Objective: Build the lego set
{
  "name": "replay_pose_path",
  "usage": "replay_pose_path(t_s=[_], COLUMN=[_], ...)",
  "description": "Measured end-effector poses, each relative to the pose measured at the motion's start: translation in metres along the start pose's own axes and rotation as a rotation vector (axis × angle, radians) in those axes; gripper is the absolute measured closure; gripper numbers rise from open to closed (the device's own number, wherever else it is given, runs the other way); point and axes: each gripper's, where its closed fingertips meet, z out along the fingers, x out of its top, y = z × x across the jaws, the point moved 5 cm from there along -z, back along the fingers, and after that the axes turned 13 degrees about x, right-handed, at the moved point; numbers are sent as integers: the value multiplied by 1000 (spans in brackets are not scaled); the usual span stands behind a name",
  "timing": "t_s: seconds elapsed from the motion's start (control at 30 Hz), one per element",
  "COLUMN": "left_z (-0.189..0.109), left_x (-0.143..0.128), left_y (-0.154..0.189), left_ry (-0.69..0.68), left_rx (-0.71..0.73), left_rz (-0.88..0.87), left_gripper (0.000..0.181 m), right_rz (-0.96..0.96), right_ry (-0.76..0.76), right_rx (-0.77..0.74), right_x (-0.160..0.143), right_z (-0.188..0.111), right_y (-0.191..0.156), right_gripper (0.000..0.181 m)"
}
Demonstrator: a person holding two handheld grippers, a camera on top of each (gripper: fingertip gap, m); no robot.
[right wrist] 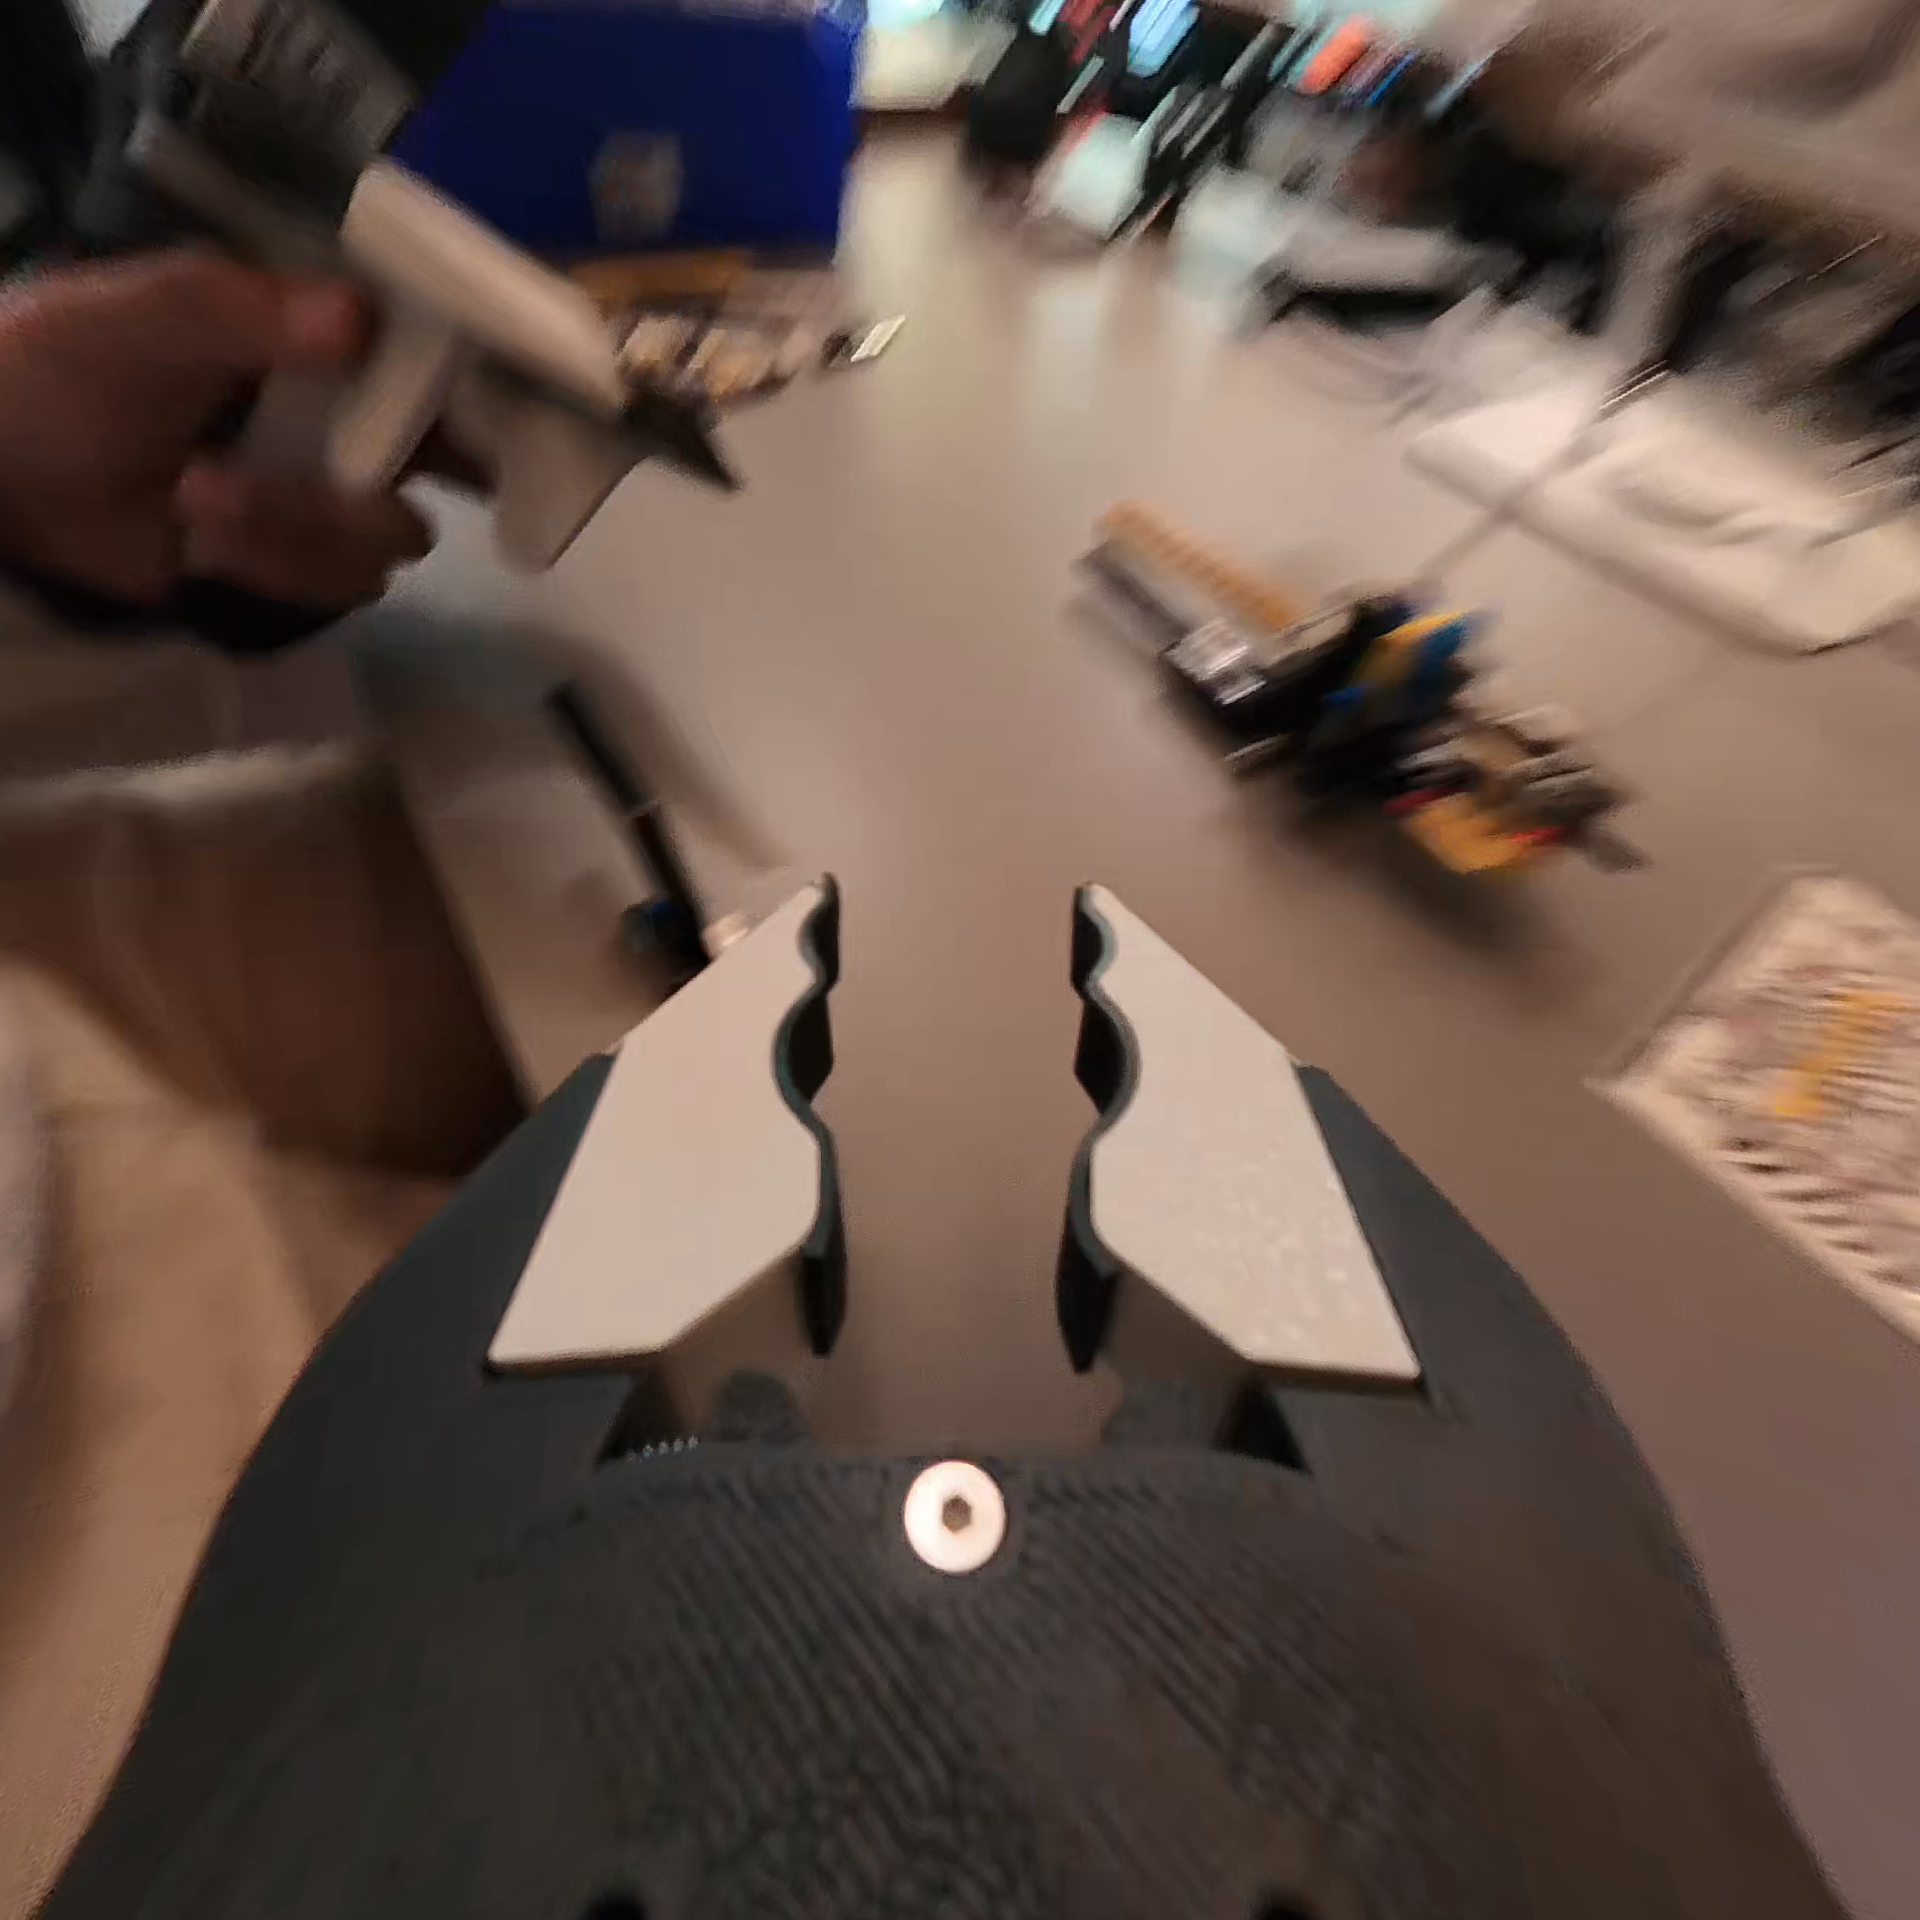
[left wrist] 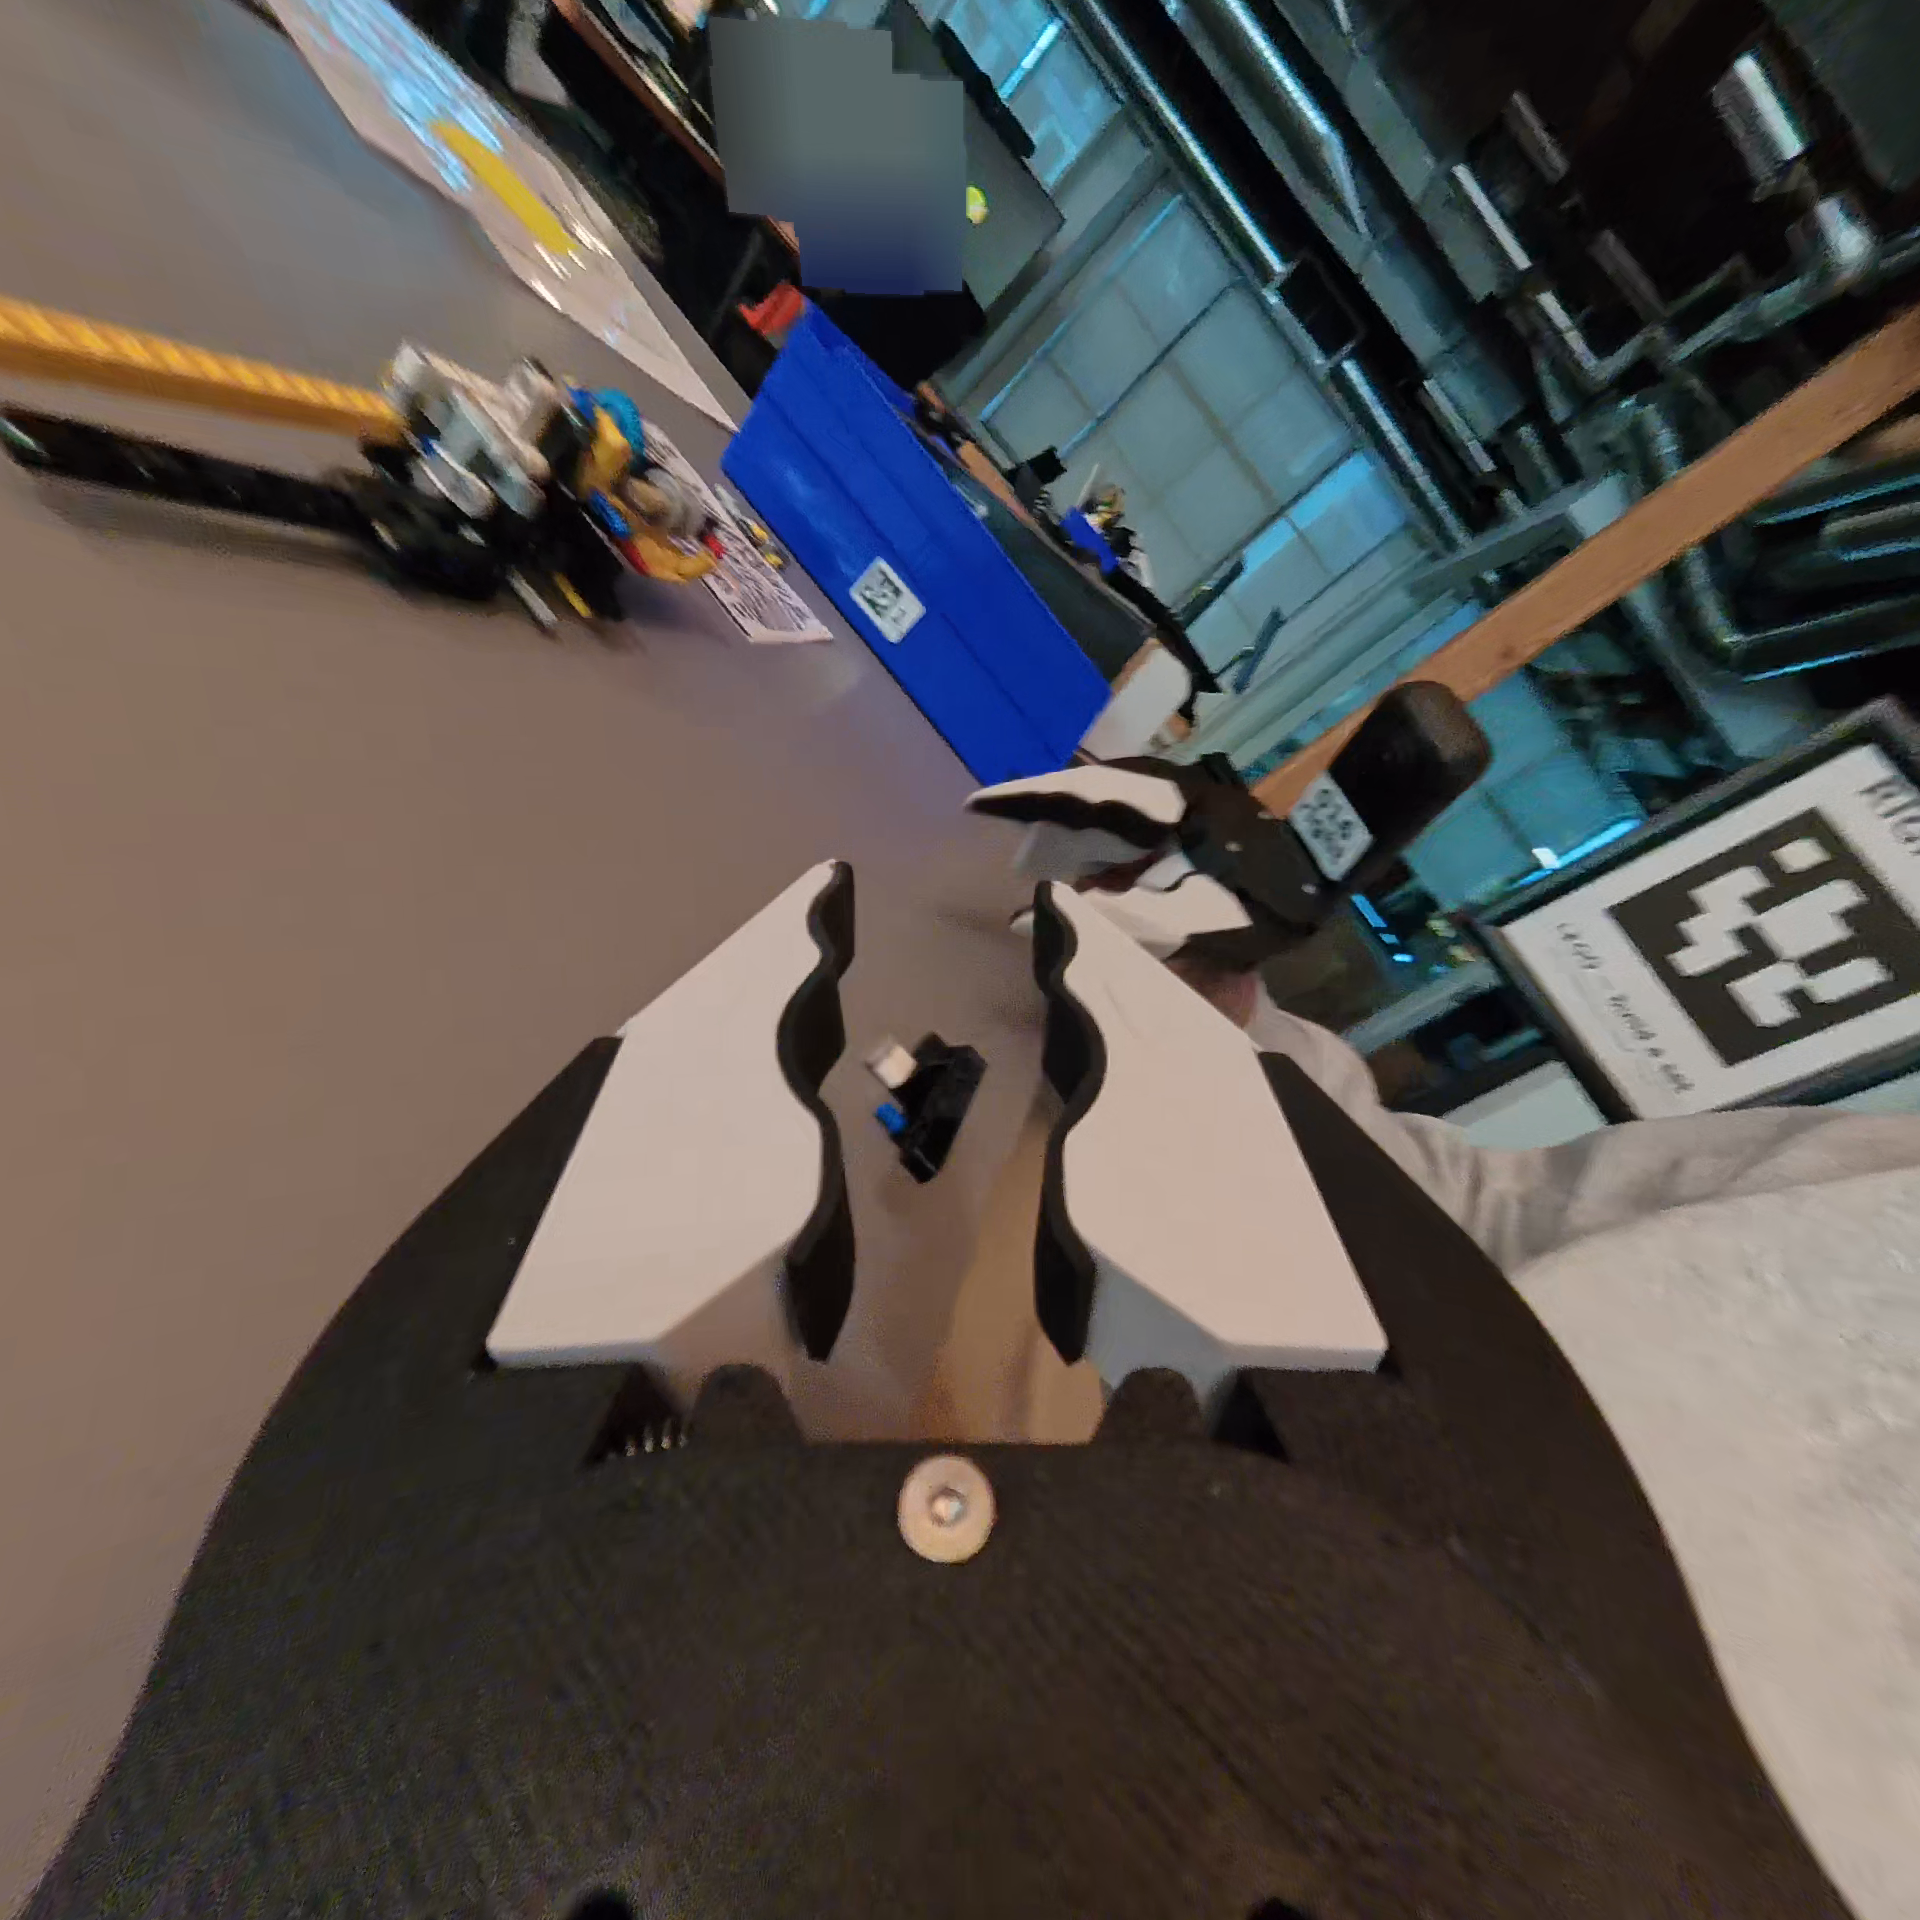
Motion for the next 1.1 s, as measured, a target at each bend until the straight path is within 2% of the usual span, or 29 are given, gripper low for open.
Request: replay_pose_path(t_s=[0.07, 0.13, 0.2, 0.27, 0.33, 0.47, 0.57, 0.67, 0.77, 0.87, 0.9, 1.03, 1.1], left_z=[-6, -12, -19, -26, -34, -40, -37, -35, -27, -28, -29, -33, -32], left_x=[9, 19, 27, 35, 40, 38, 39, 45, 46, 48, 48, 49, 48], left_y=[-8, -17, -24, -22, -14, -18, -28, -35, -44, -57, -60, -64, -64], left_ry=[46, 92, 130, 192, 277, 305, 311, 376, 309, 256, 245, 250, 244], left_rx=[104, 223, 338, 413, 457, 570, 661, 731, 745, 784, 784, 761, 771], left_rz=[75, 182, 308, 434, 534, 622, 631, 680, 638, 514, 482, 422, 428], left_gripper=[140, 134, 134, 139, 145, 143, 160, 178, 181, 181, 181, 181, 181], right_rz=[-55, -116, -177, -221, -211, -58, -45, -16, 25, 74, 80, 82, 66], right_ry=[58, 76, 76, 97, 202, 300, 265, 234, 283, 310, 305, 266, 265], right_rx=[-91, -225, -375, -476, -451, -454, -512, -542, -561, -603, -611, -697, -691], right_x=[6, 6, 3, 3, 11, 11, 8, 6, 9, 8, 7, 4, 4], right_z=[-13, -23, -30, -36, -40, -54, -58, -54, -55, -59, -59, -60, -59], right_y=[10, 20, 29, 30, 23, 31, 37, 46, 56, 67, 69, 84, 83], right_gripper=[149, 148, 144, 148, 149, 127, 116, 116, 135, 175, 181, 181, 176])
